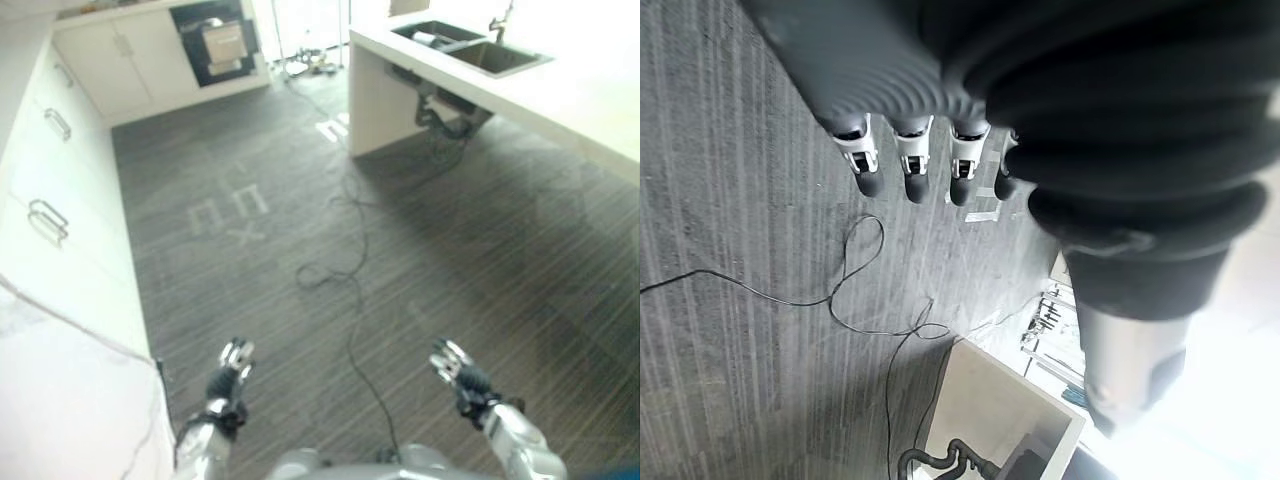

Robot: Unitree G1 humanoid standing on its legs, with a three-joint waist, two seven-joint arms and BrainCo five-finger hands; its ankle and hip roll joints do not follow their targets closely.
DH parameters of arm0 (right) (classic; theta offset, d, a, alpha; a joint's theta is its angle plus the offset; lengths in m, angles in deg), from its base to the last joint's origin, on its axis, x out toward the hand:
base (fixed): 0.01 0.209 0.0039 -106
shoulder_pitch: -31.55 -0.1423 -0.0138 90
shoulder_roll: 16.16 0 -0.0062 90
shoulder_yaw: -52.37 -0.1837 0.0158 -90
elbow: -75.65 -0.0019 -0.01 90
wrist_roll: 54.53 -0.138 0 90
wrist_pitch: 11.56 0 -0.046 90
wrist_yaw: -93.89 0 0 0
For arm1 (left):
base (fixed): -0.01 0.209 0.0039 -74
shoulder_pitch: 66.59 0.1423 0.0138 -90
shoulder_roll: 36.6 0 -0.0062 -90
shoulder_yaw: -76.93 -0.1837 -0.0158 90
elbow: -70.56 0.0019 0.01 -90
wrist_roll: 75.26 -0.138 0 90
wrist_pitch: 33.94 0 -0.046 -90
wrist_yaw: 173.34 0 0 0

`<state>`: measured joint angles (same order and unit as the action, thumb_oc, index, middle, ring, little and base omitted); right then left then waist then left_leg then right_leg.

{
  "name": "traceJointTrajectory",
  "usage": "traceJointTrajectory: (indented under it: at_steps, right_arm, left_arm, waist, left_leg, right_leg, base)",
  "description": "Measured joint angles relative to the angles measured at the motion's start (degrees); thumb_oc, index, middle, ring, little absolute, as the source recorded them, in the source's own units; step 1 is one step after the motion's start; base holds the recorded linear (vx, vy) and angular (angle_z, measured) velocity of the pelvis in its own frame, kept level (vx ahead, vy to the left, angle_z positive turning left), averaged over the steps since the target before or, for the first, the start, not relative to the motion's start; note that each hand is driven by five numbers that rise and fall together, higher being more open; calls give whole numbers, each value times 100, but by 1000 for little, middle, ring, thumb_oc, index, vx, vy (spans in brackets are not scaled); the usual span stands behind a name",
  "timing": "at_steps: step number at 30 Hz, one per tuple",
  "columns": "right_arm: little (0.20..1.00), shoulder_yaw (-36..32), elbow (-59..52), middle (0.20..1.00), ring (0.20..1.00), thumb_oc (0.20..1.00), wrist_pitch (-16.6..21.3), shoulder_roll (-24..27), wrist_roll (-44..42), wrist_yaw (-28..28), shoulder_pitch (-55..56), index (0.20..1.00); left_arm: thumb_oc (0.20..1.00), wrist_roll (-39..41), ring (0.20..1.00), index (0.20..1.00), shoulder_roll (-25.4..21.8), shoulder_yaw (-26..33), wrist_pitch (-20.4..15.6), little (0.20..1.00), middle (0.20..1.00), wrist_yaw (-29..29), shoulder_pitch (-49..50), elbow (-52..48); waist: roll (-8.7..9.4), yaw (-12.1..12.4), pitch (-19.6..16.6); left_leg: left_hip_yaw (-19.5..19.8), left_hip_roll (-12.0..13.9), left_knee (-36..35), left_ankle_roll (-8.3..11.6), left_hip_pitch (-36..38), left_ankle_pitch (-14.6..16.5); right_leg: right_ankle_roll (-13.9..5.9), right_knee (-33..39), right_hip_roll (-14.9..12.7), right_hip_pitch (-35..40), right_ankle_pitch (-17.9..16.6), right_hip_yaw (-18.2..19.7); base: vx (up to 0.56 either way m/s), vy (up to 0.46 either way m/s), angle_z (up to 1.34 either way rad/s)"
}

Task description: Place the dishes in the dishwasher.

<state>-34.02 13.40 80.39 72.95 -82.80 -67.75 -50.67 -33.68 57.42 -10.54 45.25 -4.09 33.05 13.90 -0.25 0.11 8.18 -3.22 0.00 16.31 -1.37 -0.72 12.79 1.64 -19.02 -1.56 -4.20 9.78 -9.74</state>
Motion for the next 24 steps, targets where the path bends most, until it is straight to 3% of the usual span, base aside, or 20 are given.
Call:
traceJointTrajectory:
  at_steps: [7, 10, 24]
  right_arm:
    - [1000, 31, -407, 1000, 1000, 1000, 40, 2, 11, -24, -18, 1000]
    - [1000, 24, -640, 1000, 1000, 1000, 258, 12, 12, -104, 83, 1000]
    - [1000, 45, -869, 1000, 1000, 1000, 370, 119, 45, -182, 203, 1000]
  left_arm:
    - [1000, 112, 1000, 1000, 0, -20, 2, 1000, 1000, -90, 96, -380]
    - [1000, 226, 1000, 1000, -5, -30, 0, 1000, 1000, -229, 164, -644]
    - [1000, -51, 1000, 1000, -154, -41, -236, 1000, 1000, 16, 141, -1267]
  waist:
    - [28, -14, -57]
    - [25, -64, -63]
    - [-28, -138, -107]
  left_leg:
    - [5, 1, 4, 11, -6, -18]
    - [-33, 1, 6, 11, -10, -18]
    - [-66, 7, -29, 11, 43, -18]
  right_leg:
    - [0, -2, -1, -5, 0, -9]
    - [0, -6, -1, -13, 0, 3]
    - [-19, -12, 24, -10, 12, 91]
  base:
    - [-10, -17, 1]
    - [0, 0, 0]
    - [39, -49, -3]
